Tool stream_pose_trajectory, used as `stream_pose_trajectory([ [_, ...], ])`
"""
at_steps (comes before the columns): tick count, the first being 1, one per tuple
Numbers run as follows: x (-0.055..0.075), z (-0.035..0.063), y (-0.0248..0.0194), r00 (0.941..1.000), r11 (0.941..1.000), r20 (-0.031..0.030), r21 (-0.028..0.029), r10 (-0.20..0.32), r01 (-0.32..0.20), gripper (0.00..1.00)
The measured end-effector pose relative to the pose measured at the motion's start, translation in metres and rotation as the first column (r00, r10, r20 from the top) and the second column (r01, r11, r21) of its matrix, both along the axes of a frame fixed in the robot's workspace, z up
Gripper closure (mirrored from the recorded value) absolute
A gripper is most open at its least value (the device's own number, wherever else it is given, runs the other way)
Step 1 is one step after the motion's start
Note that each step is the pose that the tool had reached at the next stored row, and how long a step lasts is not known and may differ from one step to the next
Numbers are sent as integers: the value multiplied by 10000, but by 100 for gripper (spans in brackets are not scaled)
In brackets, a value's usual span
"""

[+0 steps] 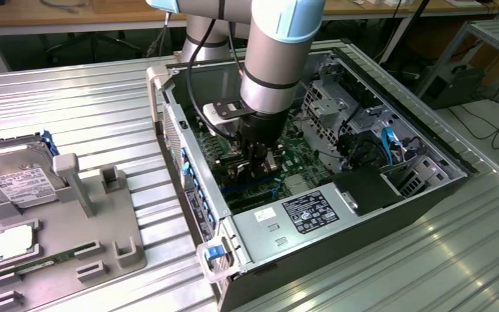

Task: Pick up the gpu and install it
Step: 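Insert the gpu into the slot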

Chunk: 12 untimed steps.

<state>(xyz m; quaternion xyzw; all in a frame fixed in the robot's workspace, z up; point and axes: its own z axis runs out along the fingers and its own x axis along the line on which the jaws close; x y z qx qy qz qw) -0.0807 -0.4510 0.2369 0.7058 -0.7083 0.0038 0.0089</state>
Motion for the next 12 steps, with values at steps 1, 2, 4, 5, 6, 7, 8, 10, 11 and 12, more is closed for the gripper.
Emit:
stream_pose_trajectory([
  [1, 0, -5, 0, 10000, 10000, -1, -1, 0, 0, 72],
  [2, -2, -7, 0, 10000, 10000, -3, -1, -2, 2, 72],
  [4, -2, -8, 0, 10000, 10000, -1, 1, -1, 1, 72],
  [5, -2, -9, 0, 10000, 10000, 0, 2, -1, 1, 72],
  [6, -2, -10, 0, 10000, 10000, 1, 3, -1, 1, 72],
  [7, -2, -10, 0, 10000, 10000, 1, 3, -1, 1, 72],
  [8, -2, -10, 0, 10000, 10000, 2, 3, -1, 1, 72],
  [10, -3, -9, 0, 10000, 10000, 1, 3, -2, 2, 72],
  [11, -3, -10, 0, 10000, 10000, 1, 4, -2, 2, 72],
  [12, -3, -10, 0, 10000, 10000, 1, 4, -2, 2, 72],
])
